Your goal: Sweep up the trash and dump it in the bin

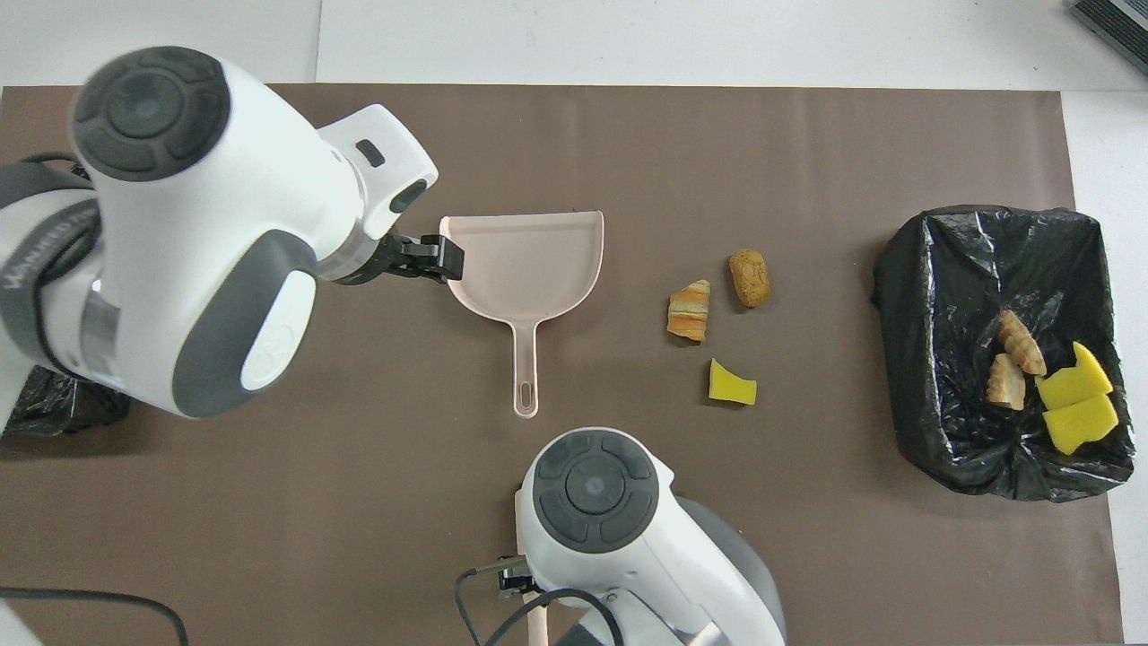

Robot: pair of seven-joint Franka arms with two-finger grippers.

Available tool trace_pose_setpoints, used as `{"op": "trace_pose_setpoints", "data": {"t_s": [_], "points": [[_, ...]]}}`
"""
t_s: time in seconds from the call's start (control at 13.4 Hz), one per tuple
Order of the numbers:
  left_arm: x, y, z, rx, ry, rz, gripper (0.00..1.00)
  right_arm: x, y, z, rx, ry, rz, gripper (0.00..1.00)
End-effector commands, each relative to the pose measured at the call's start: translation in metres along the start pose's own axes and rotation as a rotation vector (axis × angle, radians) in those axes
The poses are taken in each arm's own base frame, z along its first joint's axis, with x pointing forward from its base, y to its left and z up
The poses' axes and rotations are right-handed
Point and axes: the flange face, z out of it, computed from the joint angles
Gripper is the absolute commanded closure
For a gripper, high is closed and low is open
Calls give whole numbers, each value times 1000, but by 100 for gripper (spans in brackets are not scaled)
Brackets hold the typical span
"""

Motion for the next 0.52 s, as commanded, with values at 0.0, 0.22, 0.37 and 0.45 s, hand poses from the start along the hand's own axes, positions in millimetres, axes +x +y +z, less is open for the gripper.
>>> {"op": "trace_pose_setpoints", "data": {"t_s": [0.0,0.22,0.37,0.45], "points": [[-14,47,70,23,-4,-19,0,-35,3,32,54,23,26,0],[-27,78,122,4,32,-52,0,-53,-22,83,33,41,64,0],[-36,89,148,7,15,-43,0,-61,-25,102,21,41,56,0],[-38,95,159,10,6,-33,0,-66,-32,120,19,46,69,0]]}}
